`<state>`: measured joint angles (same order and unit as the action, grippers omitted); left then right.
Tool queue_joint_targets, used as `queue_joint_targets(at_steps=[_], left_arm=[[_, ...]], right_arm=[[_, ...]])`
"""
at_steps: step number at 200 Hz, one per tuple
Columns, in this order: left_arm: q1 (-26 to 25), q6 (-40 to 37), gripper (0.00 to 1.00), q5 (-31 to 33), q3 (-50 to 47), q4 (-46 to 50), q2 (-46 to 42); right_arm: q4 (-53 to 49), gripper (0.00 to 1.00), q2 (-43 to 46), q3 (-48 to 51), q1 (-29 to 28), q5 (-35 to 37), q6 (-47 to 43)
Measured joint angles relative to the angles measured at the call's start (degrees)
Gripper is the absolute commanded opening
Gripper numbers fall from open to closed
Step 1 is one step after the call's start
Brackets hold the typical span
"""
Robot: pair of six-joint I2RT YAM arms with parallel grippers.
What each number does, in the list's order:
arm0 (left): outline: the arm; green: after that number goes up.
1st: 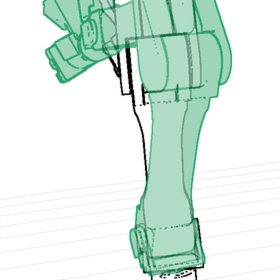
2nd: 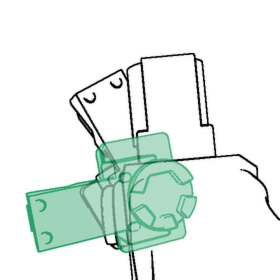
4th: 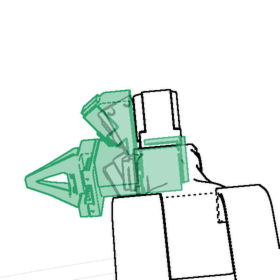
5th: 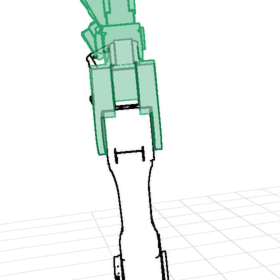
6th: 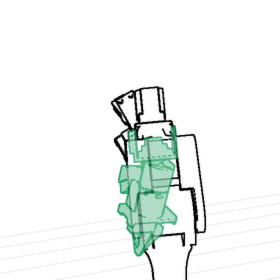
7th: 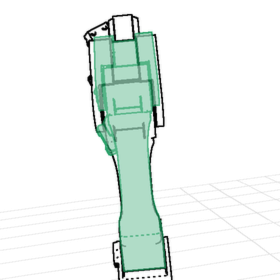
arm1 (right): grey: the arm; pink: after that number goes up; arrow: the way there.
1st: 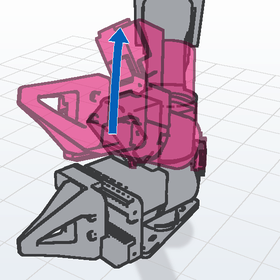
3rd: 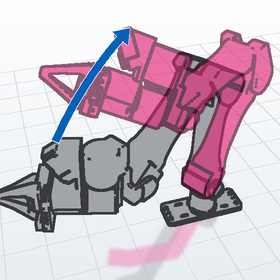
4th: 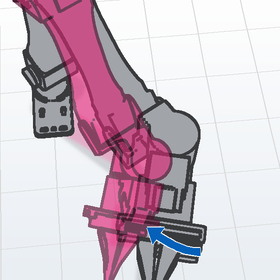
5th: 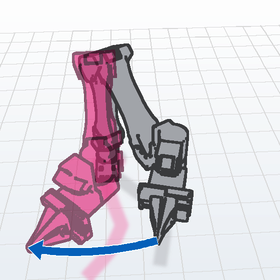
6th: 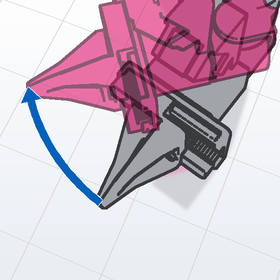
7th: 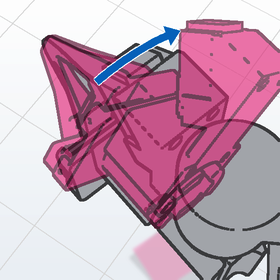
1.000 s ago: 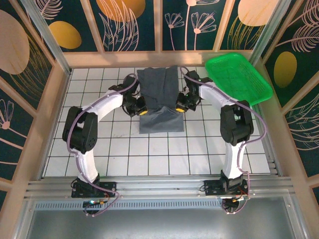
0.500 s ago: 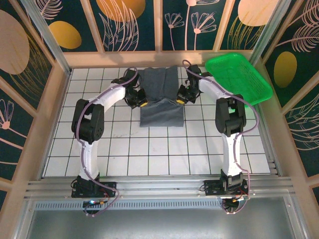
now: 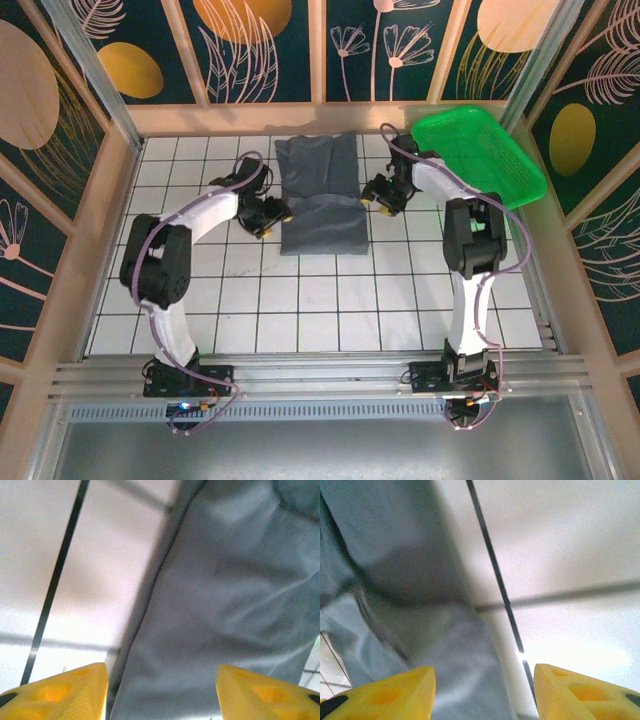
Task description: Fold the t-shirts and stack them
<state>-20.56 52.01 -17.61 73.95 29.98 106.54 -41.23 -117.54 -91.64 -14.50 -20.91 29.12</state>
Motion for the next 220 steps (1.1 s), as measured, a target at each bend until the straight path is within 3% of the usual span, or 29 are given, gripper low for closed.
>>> queue_joint_targets(at_steps=[41,82,124,152,169,193,220], left_arm=[[-0.39,7.26,0.58,-6.40,-12.44,-5.05,-5.90],[-2.12,10.43,0.54,-9.25,-13.62,-10.01,-3.72],[-2.64,12.50,0.38,-9.44,-13.64,-14.23,-0.44],[-2.64,13.51,0.17,-9.42,-13.18,-15.37,0.90],[-2.64,13.94,0.00,-9.38,-12.96,-16.31,1.25],[-2.64,14.08,0.00,-9.38,-13.00,-16.55,1.22],[-2.64,14.05,0.00,-9.40,-15.89,-17.40,-0.48]], right_arm=[[3.10,0.57,12.13,16.41,-3.54,-0.63,2.47],[5.40,0.57,11.91,21.42,-6.95,-1.86,4.72],[7.65,0.53,8.26,21.03,-7.06,-2.80,6.10],[7.87,0.43,6.95,20.55,-7.19,-3.23,7.58],[8.46,0.18,6.49,20.46,-7.61,-3.65,8.39],[8.41,0.01,5.95,19.80,-8.11,-3.50,9.20],[7.61,0.00,5.95,18.58,-8.11,-2.47,8.33]])
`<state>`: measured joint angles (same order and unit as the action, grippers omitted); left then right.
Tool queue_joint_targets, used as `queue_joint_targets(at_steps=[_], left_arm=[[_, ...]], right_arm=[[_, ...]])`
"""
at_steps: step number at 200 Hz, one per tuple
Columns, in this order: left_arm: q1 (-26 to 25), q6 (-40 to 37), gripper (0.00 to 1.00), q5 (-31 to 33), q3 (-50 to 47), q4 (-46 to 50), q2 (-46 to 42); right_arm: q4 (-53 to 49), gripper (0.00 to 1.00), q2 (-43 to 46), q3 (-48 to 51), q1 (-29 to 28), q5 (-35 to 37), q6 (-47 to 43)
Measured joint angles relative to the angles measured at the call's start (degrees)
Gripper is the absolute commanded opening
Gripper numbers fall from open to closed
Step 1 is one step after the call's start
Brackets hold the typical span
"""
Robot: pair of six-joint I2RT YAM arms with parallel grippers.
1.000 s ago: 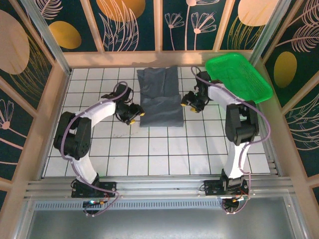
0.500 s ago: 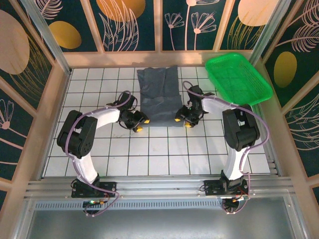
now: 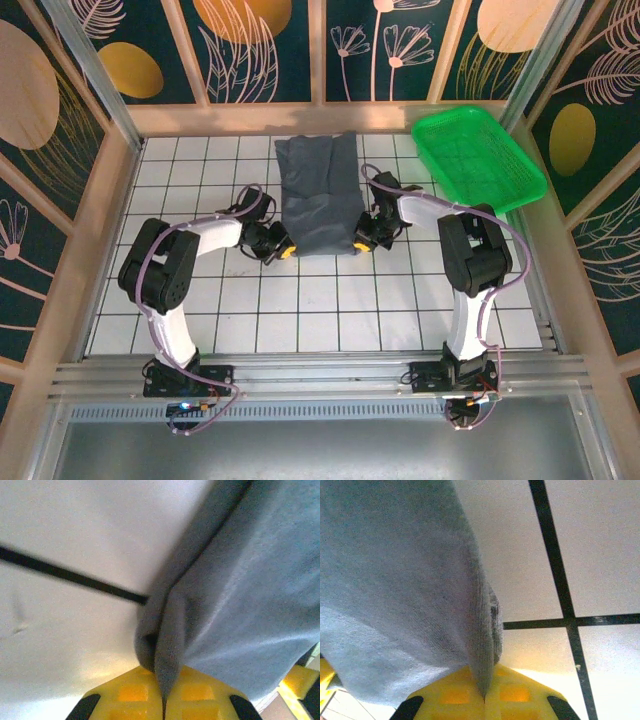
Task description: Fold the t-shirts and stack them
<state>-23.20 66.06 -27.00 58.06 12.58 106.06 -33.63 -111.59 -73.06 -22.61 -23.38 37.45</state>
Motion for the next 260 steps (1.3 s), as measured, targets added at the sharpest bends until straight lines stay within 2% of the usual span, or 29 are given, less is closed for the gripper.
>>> queue_joint_targets(at_steps=[49,93,125,149,185,212,260], left_arm=[[0.00,-1.51,0.00,-1.57,-10.40,-0.92,-7.98],[-0.02,-3.89,0.00,-3.82,-16.37,4.09,-17.97],[-0.02,-4.48,0.00,-3.91,-16.90,8.39,-27.54],[-0.02,-4.07,0.00,-2.43,-14.29,8.68,-32.04],[0.85,-3.41,0.00,0.90,-5.68,7.80,-32.44],[2.62,-0.37,0.00,2.47,-3.04,4.76,-31.87],[4.09,4.83,0.00,2.45,3.69,-2.10,-21.22]], right_arm=[[-5.35,0.00,0.90,-0.55,-3.52,0.76,-6.36],[-9.84,0.00,11.56,7.19,-7.80,-2.29,-8.66],[-12.24,0.00,18.99,6.71,-8.41,-3.96,-6.73],[-13.90,0.00,19.32,2.05,-8.20,-3.15,-4.90],[-15.15,0.00,16.74,-7.48,-4.55,-2.64,-2.56],[-16.15,0.00,12.94,-13.60,-1.57,-3.19,-0.94],[-17.05,0.00,1.20,-28.76,2.08,-5.42,1.70]])
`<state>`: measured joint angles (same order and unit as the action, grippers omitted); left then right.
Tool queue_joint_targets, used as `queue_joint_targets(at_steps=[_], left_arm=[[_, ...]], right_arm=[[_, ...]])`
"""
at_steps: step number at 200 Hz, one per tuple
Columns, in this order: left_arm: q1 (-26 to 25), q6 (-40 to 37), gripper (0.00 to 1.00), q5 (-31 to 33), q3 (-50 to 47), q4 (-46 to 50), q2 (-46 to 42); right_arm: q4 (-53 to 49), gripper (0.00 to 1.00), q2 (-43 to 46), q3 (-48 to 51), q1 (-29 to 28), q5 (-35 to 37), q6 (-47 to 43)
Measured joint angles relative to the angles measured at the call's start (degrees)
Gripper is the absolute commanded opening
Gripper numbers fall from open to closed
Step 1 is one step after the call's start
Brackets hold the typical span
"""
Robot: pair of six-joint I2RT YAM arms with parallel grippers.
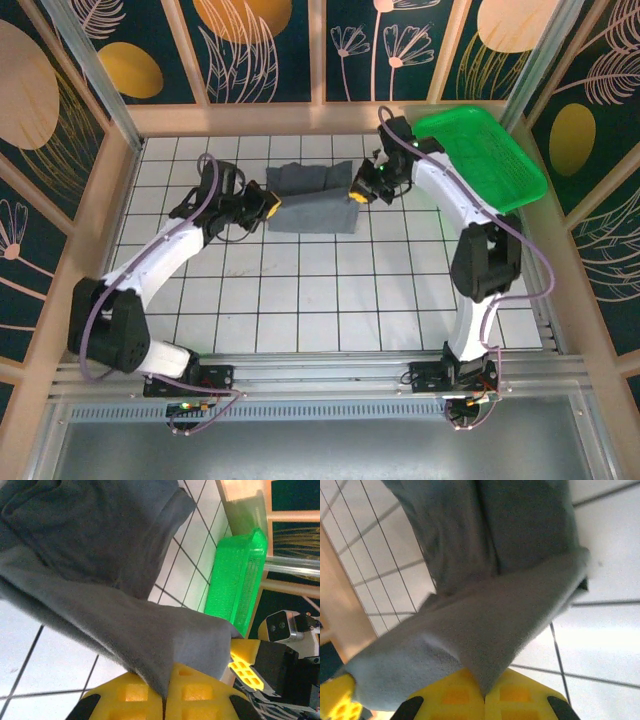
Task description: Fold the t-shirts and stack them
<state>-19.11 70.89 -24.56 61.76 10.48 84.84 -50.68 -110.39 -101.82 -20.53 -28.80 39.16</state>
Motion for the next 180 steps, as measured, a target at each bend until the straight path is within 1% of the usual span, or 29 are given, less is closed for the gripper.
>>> queue_joint_targets(at_steps=[39,70,80,88,99,108,114,122,137,148,155,167,180], left_arm=[[2.25,0.98,0.00,0.11,9.35,-2.60,11.34],[4.59,0.52,0.00,0.70,19.82,-3.65,22.73],[5.25,0.31,0.00,1.22,22.49,-4.20,25.99],[5.81,0.26,0.00,1.42,24.46,-4.24,28.61],[6.60,0.02,0.13,1.99,27.10,-4.26,31.98],[7.28,-0.20,0.30,2.54,28.96,-4.26,34.42],[7.69,-0.50,0.37,2.71,29.94,-4.24,35.76],[8.28,-0.24,0.45,2.99,31.39,-4.09,37.51],[9.01,-0.17,0.55,4.22,34.25,-3.37,39.91],[9.40,-0.39,0.58,5.07,35.12,-2.93,40.33],[9.49,-0.22,0.62,5.64,35.30,-2.84,40.15],[9.35,0.09,0.64,6.32,35.17,-2.93,39.47],[8.90,0.59,0.64,6.69,32.98,-3.54,37.55]], right_arm=[[0.04,0.00,-12.41,-15.17,2.29,-0.24,1.81],[2.73,0.00,-22.77,-26.77,4.09,-1.90,2.60],[4.52,0.09,-26.08,-30.12,4.50,-2.86,2.51],[6.19,0.18,-28.70,-32.72,4.81,-3.98,2.01],[8.85,0.30,-31.65,-35.10,5.16,-5.68,1.99],[10.69,0.39,-33.79,-36.63,5.44,-6.91,1.42],[11.54,0.44,-34.84,-37.22,5.62,-7.41,1.33],[12.35,0.47,-35.80,-37.53,5.88,-7.82,0.59],[13.03,0.51,-36.41,-37.22,6.36,-8.07,-0.42],[14.10,0.51,-35.98,-35.85,6.71,-8.17,-1.01],[14.80,0.52,-35.32,-34.51,6.91,-8.11,-1.40],[15.96,0.52,-33.16,-30.40,7.13,-7.23,-2.40],[17.16,0.52,-29.81,-24.61,7.32,-5.81,-3.17]])
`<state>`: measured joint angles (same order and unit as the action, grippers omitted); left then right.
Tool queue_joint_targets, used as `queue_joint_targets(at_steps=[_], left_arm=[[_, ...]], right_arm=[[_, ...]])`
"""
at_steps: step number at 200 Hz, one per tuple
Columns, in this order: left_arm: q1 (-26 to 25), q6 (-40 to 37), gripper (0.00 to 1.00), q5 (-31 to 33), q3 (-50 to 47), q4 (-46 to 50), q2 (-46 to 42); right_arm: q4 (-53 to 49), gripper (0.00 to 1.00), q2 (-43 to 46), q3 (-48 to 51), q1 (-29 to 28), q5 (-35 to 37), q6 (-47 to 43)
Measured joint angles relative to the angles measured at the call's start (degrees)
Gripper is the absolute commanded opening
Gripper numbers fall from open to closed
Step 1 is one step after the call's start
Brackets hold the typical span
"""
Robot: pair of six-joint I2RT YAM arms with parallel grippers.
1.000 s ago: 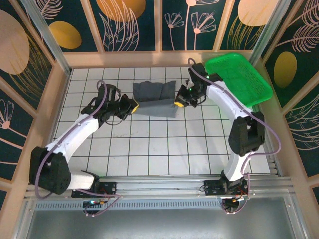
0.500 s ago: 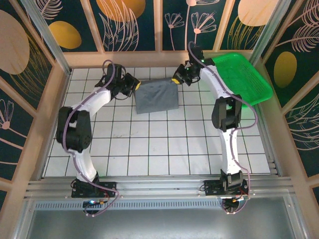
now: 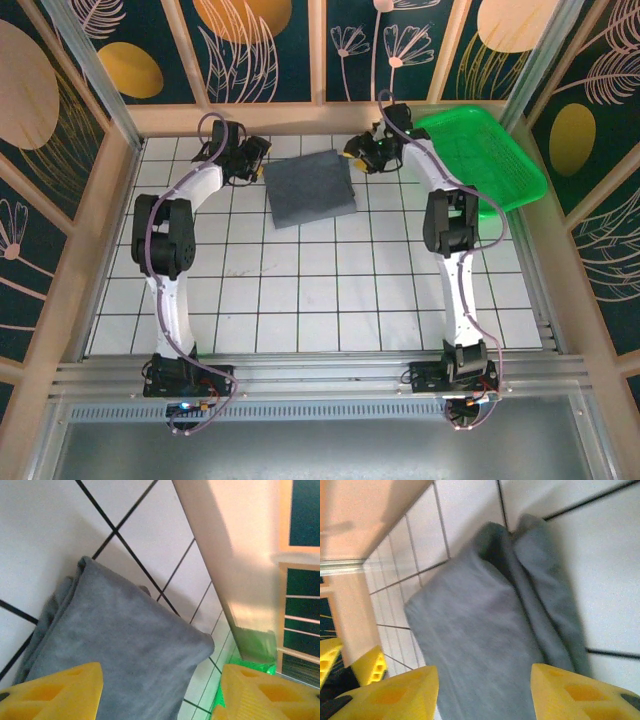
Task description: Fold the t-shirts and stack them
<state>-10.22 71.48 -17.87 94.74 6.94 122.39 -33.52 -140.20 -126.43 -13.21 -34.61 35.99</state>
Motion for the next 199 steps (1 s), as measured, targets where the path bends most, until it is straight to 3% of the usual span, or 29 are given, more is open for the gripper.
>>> queue_joint_targets(at_steps=[39,71,95,152,199], left_arm=[[-4.37,3.74,0.56,-1.49,-12.61,-1.55,-10.14],[-12.46,13.00,0.56,-3.26,-20.55,-5.51,-14.36],[-18.08,21.38,0.64,-3.10,-21.84,-8.22,-13.81],[-22.75,38.03,0.70,-0.42,-19.93,-11.19,-7.15],[-23.23,44.59,0.64,3.08,-17.22,-14.91,-0.02]], right_arm=[[8.02,0.52,17.29,23.30,0.04,4.31,-0.26],[14.93,0.53,32.63,38.71,0.04,5.75,0.39],[17.79,0.54,39.91,46.40,0.11,6.10,1.07],[17.38,0.55,44.89,52.81,2.08,5.86,2.03],[16.76,0.55,49.51,53.46,5.95,4.72,1.84]])
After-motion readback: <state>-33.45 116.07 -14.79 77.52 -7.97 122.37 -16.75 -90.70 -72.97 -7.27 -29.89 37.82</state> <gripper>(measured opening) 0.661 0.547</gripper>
